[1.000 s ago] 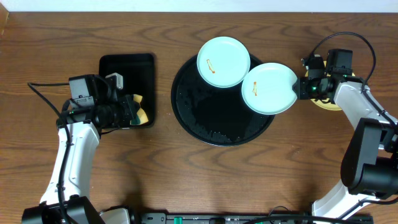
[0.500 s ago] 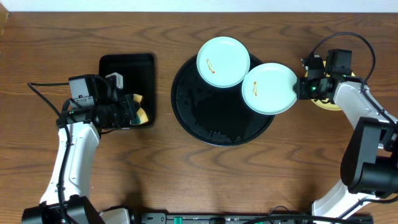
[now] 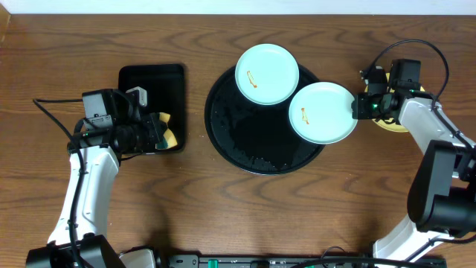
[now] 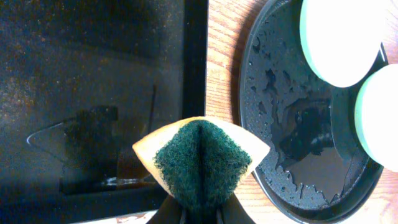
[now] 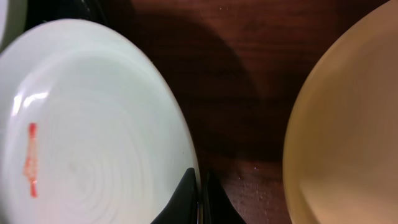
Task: Clean dirty plates on tray and stack at the side
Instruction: 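Grip the pale green plate rim with the right gripper, then drag the pale green plate toward the tray center with the right gripper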
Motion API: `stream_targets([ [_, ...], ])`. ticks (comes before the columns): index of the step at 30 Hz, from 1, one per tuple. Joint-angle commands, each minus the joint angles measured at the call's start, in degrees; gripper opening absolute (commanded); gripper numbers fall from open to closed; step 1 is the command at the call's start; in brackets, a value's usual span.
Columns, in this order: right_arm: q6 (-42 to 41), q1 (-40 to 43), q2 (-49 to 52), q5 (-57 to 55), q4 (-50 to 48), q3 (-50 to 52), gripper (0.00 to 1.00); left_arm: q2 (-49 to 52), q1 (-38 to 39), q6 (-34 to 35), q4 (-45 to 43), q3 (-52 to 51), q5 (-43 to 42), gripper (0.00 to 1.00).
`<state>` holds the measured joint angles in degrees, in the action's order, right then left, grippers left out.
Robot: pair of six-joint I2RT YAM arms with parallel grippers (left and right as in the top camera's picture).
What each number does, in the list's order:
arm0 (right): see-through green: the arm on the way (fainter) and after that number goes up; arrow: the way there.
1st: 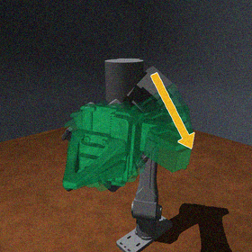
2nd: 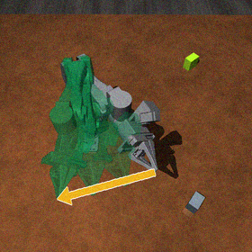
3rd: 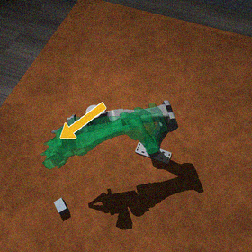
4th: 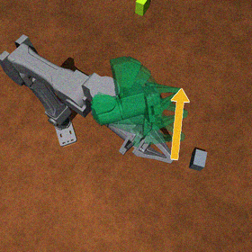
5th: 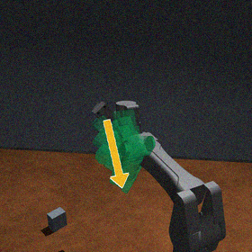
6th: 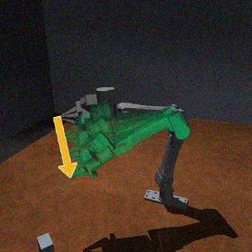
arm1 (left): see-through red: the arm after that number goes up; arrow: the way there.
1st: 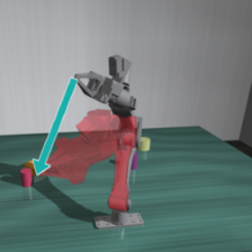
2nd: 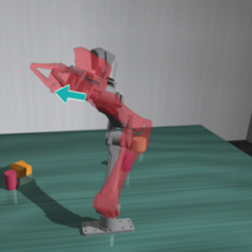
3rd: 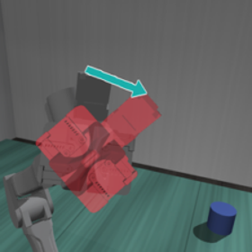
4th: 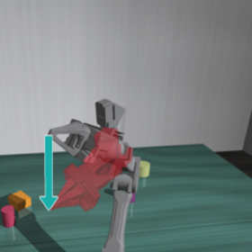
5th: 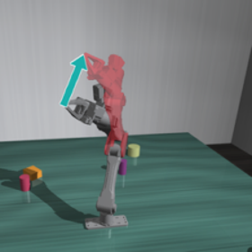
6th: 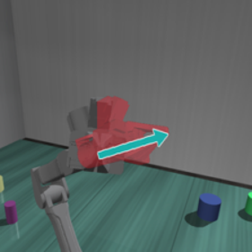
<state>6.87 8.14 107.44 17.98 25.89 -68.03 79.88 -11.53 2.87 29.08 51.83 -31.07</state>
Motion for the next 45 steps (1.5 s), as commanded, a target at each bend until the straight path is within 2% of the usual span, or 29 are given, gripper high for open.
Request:
stream_targets([
  [1, -0.87, 0.02, -6.47, -1.07, 0.20, 0.24, 0.01, -0.13, -0.28, -0.98, -0.22, -0.72, 0.70, 0.08],
  [5, -1.07, -1.29, -14.51, -7.65, 2.21, 0.24, 0.01, -0.13, -0.28, -0.98, -0.22, -0.72, 0.72, 0.08],
  [8, -1.09, -5.29, -20.96, -16.20, 3.69, 0.26, 0.01, -0.13, -0.28, -0.98, -0.22, -0.72, 0.72, 0.08],
  [11, -2.12, -15.06, -26.82, -29.35, 3.80, 0.26, 0.01, -0.13, -0.28, -1.20, -0.22, -0.72, 0.72, 0.08],
  [12, -2.12, -20.92, -28.28, -35.52, 3.56, 0.24, 0.01, -0.13, -0.28, -1.25, -0.20, -0.72, 0.72, 0.08],
  [14, -2.05, -27.32, -28.70, -42.95, 3.28, 0.26, 0.01, -0.13, -0.28, -1.55, -0.20, -0.74, 0.72, 0.08],
  [19, 2.08, -49.44, -23.71, -80.11, -1.33, 0.26, 0.01, -0.13, -0.28, -1.84, 0.04, -0.74, 0.72, 0.08],
  [21, 1.95, -51.74, -21.33, -85.09, -3.02, 0.26, 0.01, -0.13, -0.28, -1.84, 0.07, -0.74, 0.72, 0.08],
  [22, 1.68, -51.87, -20.76, -84.87, -3.28, 0.26, 0.01, -0.13, -0.28, -1.81, 0.09, -0.74, 0.70, 0.08],
  [24, -4.13, -51.45, -19.65, -80.94, -1.38, 0.26, 0.01, -0.13, -0.28, -1.81, 0.26, -0.74, 0.70, 0.08],
  [29, -18.51, -47.25, -21.27, -63.14, 4.46, 0.26, 0.01, -0.13, -0.28, -1.81, -0.04, -0.74, 0.70, 0.08],
  [33, -21.88, -38.77, -22.18, -33.35, 6.54, 0.26, 0.01, -0.13, 1.14, -5.88, -1.05, -0.74, 0.72, 0.07],
  [36, -22.75, -29.57, -22.16, -16.09, 11.63, 0.26, 0.01, -0.87, 2.69, -4.66, -5.27, -0.72, 0.66, 0.07],
  [41, -22.71, -20.55, -22.16, -9.29, 16.83, 0.26, 0.01, -5.62, 7.61, 2.78, -14.91, -0.72, 0.68, 0.07],
  [45, -21.00, -17.62, -22.14, -9.33, 23.32, 0.28, 0.01, -11.91, 17.38, 5.79, -18.12, -0.72, 2.73, 0.07],
])
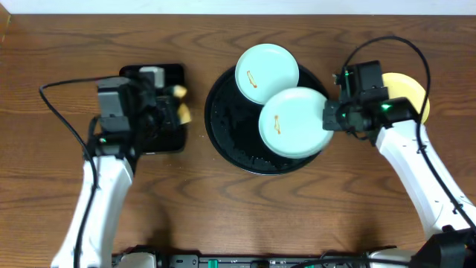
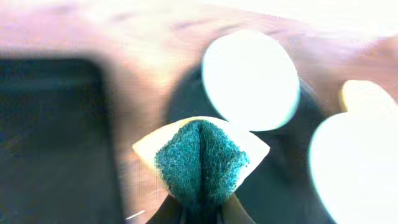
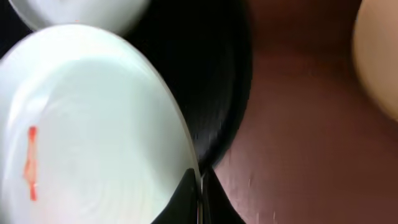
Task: Clean dirty plates on tray and stack at the side
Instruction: 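Drag the pale green plate toward the tray center with the right gripper, then scrub the pale green plate with the sponge in the left gripper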
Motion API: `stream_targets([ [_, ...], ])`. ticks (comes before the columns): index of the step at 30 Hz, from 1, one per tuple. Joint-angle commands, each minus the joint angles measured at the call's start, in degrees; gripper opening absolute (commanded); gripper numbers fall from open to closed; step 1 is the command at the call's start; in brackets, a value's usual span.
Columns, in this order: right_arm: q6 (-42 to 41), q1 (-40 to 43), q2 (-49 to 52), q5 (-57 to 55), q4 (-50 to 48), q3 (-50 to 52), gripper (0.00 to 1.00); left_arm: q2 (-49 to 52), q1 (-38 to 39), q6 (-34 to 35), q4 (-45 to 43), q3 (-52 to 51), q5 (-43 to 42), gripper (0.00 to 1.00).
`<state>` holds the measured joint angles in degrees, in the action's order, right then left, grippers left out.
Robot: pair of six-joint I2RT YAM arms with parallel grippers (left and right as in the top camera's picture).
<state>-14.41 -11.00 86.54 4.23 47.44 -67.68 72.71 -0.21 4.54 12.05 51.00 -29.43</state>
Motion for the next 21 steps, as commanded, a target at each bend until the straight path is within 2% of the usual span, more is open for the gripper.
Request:
stream_targets([
  [1, 0.33, 1.62, -1.25, 4.26, 2.36, 0.04, 0.01, -5.70, 9.57, 7.04, -1.51, 0.11, 4.70, 0.07],
  [4, 0.33, 1.40, -1.25, 3.06, 1.77, 1.53, 0.01, -6.03, 18.99, 9.55, -2.89, 0.11, 13.20, 0.07],
  [5, 0.33, 1.11, -1.25, 2.10, -0.42, 3.69, 0.01, -5.46, 23.43, 9.53, -3.63, 0.13, 16.92, 0.07],
  [8, 0.37, 0.92, -1.25, 2.01, -8.50, 8.92, 0.01, -4.13, 28.55, 9.55, -3.58, 0.66, 22.47, 0.07],
  [10, 1.86, 0.90, -1.25, 2.03, -18.03, 14.19, 0.01, -2.78, 29.70, 10.49, -3.48, 1.46, 23.06, 0.08],
  [12, 1.73, 0.94, -1.25, 2.05, -23.26, 17.59, 0.01, -1.75, 29.70, 12.87, -3.41, 1.77, 23.06, 0.08],
  [17, -1.75, 0.83, -1.25, 1.07, -25.70, 19.91, 0.01, 2.03, 29.70, 14.27, -3.28, 3.23, 21.88, 0.07],
  [21, -2.54, 0.48, -1.09, -2.34, -27.04, 21.20, 0.01, 7.17, 29.70, 14.27, 1.29, 8.52, 17.16, 0.07],
])
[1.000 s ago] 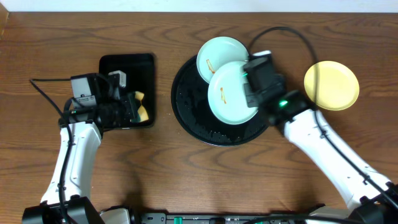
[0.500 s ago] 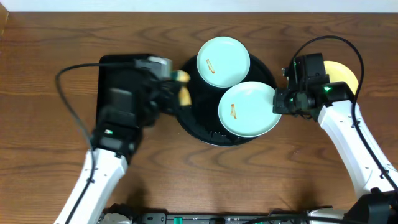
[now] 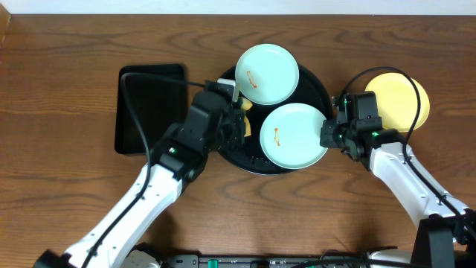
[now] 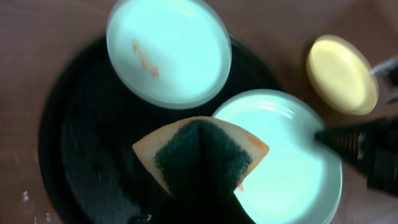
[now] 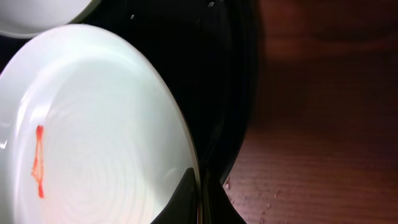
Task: Clean dirty plates on tray and stack at the side
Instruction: 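Scrub the pale green plate with the sponge in the left gripper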
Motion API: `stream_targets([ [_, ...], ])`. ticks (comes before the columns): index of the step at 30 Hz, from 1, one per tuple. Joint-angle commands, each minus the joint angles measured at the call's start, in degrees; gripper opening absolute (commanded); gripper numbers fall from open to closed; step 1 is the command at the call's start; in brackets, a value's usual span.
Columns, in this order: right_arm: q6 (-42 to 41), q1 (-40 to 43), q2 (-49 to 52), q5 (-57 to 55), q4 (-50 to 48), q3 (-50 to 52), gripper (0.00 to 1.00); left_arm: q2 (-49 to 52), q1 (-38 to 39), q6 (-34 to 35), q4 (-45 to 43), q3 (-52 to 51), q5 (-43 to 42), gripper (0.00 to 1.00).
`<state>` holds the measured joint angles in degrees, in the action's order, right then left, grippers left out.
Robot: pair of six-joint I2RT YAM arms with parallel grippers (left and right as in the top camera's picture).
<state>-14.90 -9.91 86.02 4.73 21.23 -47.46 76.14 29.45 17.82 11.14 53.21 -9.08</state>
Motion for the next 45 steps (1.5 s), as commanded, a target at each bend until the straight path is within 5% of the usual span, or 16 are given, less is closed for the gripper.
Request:
stream_targets([
  [1, -2.49, -0.68, -0.57, -3.85, -1.53, 1.36, 0.01, 5.44, 0.04, 0.96, 4.68, 8.68, -3.72, 0.07],
  [6, -2.45, -1.07, -0.42, -7.87, -4.66, 3.17, 0.01, 13.88, 0.26, -1.29, 17.42, 21.46, -5.46, 0.07],
  [14, -3.37, -2.71, -0.17, -8.83, -9.90, 6.01, 0.01, 19.65, 5.44, -1.22, 16.61, 22.01, -5.35, 0.07],
  [25, -3.54, -2.93, -0.17, -8.79, -9.90, 6.01, 0.01, 31.50, 11.37, -10.78, 11.06, 21.97, -3.72, 0.07],
  [45, -3.54, -2.93, -0.17, -8.79, -10.12, 6.01, 0.01, 37.07, 11.82, -11.80, -5.95, 15.98, -3.69, 0.08],
])
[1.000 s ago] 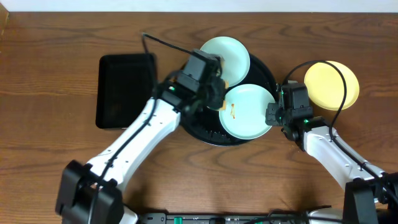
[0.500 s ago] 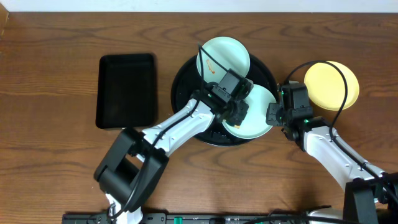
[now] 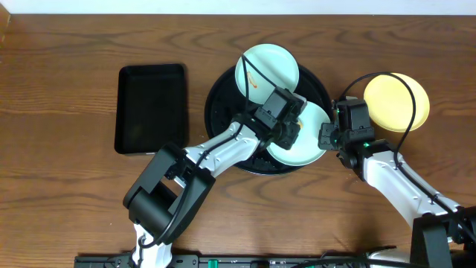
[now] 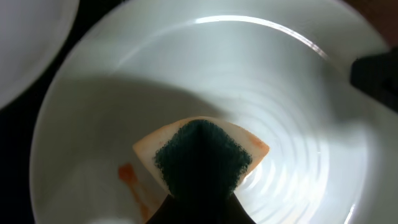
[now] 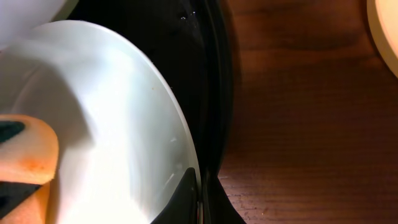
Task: Clean dirty plates on tray and stack at the side
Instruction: 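Scrub the pale green plate with the sponge in the left gripper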
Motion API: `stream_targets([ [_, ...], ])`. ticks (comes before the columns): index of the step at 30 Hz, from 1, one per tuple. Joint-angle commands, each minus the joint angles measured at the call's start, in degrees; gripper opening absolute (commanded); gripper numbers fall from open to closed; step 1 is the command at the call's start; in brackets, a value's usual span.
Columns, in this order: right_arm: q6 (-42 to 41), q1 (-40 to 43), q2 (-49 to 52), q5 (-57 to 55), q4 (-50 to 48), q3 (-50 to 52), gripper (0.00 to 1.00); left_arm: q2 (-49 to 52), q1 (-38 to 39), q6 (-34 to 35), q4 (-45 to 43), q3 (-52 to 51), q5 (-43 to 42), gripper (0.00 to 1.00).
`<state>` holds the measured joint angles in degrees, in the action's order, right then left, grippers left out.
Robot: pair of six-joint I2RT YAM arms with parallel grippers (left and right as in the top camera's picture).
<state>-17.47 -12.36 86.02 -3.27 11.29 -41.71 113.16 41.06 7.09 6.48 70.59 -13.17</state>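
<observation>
My left gripper (image 4: 199, 200) is shut on a yellow sponge (image 4: 199, 158) with a green scouring face. The sponge sits low over the middle of a pale mint plate (image 4: 292, 93), just right of its orange smear (image 4: 127, 174). My right gripper (image 5: 200, 186) is shut on that plate's right rim (image 5: 180, 124), and the sponge (image 5: 25, 155) shows at the left of its view. In the overhead view the left gripper (image 3: 286, 126) covers much of this plate (image 3: 309, 149) on the round black tray (image 3: 223, 126). A second mint plate (image 3: 268, 71) with an orange streak lies at the tray's far side.
A yellow plate (image 3: 396, 100) lies on the wooden table right of the round tray, close behind my right gripper (image 3: 325, 136). A black rectangular tray (image 3: 151, 106) stands at the left. The left arm stretches across the round tray from the front.
The left gripper, which held the sponge above the round tray left of the held plate, has moved right and down onto that plate. The right gripper keeps its hold on the rim.
At first the left gripper held the sponge over the rectangular tray, while the right held a mint plate by its rim at the round tray's right edge. The plate then lay further in over the tray and the sponge came across. Now the sponge is on that plate.
</observation>
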Motion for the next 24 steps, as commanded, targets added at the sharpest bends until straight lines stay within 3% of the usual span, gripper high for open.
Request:
stream_targets([
  [1, -0.96, -0.48, -0.17, -0.79, -0.15, 0.26, 0.01, 0.04, 0.22, -1.07, -1.27, -1.66, 0.39, 0.07],
  [24, -1.38, -0.46, -0.17, -0.79, -0.17, 0.26, 0.01, 2.80, -2.51, -2.43, -7.06, -2.69, 1.20, 0.07],
])
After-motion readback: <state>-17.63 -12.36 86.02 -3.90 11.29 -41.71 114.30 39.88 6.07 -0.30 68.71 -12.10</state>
